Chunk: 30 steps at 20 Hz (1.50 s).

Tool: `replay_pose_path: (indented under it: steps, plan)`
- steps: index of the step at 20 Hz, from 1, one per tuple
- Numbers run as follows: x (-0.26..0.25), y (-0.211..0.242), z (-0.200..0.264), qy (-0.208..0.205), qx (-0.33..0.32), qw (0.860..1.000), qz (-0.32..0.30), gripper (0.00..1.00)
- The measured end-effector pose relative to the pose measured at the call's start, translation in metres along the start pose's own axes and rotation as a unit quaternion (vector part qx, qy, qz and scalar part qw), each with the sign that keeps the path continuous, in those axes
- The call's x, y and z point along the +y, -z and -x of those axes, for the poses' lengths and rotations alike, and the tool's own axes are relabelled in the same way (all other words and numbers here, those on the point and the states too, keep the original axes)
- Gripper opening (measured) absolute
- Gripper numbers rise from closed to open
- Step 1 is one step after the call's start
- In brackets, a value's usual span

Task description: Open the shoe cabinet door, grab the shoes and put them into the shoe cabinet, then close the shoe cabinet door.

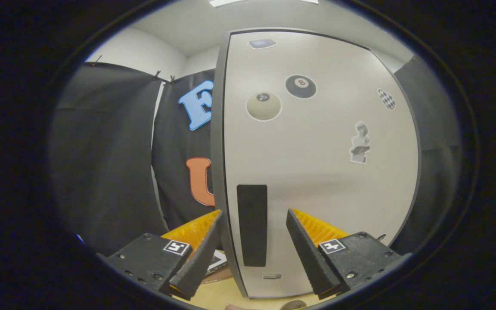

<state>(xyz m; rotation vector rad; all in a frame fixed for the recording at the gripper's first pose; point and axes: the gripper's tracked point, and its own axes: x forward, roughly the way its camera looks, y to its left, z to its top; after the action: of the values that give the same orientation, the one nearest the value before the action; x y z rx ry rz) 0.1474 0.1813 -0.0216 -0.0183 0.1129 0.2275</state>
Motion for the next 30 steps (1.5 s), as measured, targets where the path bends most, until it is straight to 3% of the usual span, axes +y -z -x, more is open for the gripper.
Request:
replay_pose_path:
  steps: [3,8,13,21,30]
  plan:
    - [-0.002,0.000,-0.010,0.014,0.006,1.000,0.005,0.61]
    - [0.000,0.000,-0.009,-0.005,0.016,1.000,0.022,0.40]
    - [-0.001,0.001,-0.002,-0.068,0.014,0.998,0.005,0.34]
    - [0.000,0.001,0.034,-0.090,0.022,0.996,-0.004,0.28]
    - [-0.021,0.002,0.104,-0.153,0.035,0.987,-0.011,0.26]
